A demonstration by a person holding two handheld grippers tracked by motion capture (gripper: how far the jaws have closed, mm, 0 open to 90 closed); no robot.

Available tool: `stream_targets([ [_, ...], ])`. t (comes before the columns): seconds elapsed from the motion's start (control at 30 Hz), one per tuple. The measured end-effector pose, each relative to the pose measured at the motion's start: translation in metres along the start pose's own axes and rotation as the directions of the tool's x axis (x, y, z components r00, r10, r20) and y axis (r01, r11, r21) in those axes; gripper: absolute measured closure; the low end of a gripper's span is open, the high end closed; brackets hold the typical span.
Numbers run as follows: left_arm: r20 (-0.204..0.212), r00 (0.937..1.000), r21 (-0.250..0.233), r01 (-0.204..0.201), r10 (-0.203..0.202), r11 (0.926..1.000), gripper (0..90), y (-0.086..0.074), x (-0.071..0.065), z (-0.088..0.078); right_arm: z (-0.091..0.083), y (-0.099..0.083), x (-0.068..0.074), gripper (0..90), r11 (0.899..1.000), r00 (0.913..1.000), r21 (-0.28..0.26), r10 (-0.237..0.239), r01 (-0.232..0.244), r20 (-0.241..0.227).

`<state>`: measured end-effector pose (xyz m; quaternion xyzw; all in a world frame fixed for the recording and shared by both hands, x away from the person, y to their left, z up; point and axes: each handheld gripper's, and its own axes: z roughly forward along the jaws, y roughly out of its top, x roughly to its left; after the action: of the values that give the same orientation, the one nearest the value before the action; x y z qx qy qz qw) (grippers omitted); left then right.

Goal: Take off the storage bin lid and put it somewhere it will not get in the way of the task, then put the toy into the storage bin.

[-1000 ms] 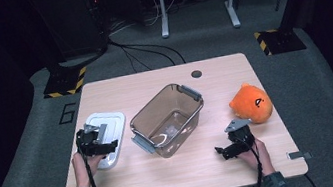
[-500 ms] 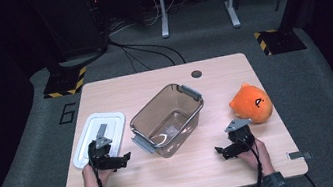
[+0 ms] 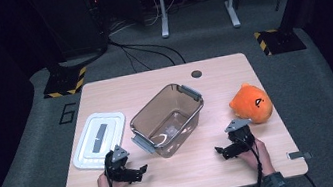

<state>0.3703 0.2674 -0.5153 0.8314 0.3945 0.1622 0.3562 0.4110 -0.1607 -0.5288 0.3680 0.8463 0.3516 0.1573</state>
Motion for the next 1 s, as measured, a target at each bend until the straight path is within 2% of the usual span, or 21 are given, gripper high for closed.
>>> stream_targets([
  [0.13,0.015,0.9999,-0.002,-0.001,0.001,1.0,0.0,-0.004,-0.003,0.008,0.0,0.0,0.0,0.6,1.0,1.0,0.0,0.001,-0.001,0.0],
  [0.23,0.016,0.9998,0.014,-0.009,0.009,0.9999,0.0,-0.005,-0.004,0.011,0.0,0.0,0.0,0.5,1.0,1.0,-0.001,0.0,0.0,0.0],
  [0.3,0.013,0.9999,0.004,-0.002,0.002,1.0,0.0,-0.007,-0.005,0.014,0.0,0.0,0.0,0.5,1.0,1.0,0.0,0.0,0.0,0.0],
  [0.4,-0.004,0.9998,0.01,-0.019,0.019,0.9998,0.0,-0.007,-0.007,0.015,0.0,0.0,0.0,0.5,1.0,1.0,0.0,0.0,0.0,0.0],
  [0.5,0.006,0.9993,0.012,-0.036,0.036,0.9993,0.0,-0.007,-0.008,0.015,0.0,0.0,0.0,0.4,1.0,1.0,0.001,0.004,-0.004,0.0],
  [0.73,0.015,0.9994,0.012,-0.033,0.032,0.9994,0.1,-0.007,-0.007,0.015,0.0,0.0,0.0,0.4,1.0,1.0,0.001,0.002,-0.002,-0.001],
  [1.0,0.002,0.9997,0.006,-0.026,0.026,0.9996,0.3,-0.006,-0.007,0.016,0.0,0.0,0.0,0.4,1.0,1.0,0.002,0.003,-0.003,-0.001],
])
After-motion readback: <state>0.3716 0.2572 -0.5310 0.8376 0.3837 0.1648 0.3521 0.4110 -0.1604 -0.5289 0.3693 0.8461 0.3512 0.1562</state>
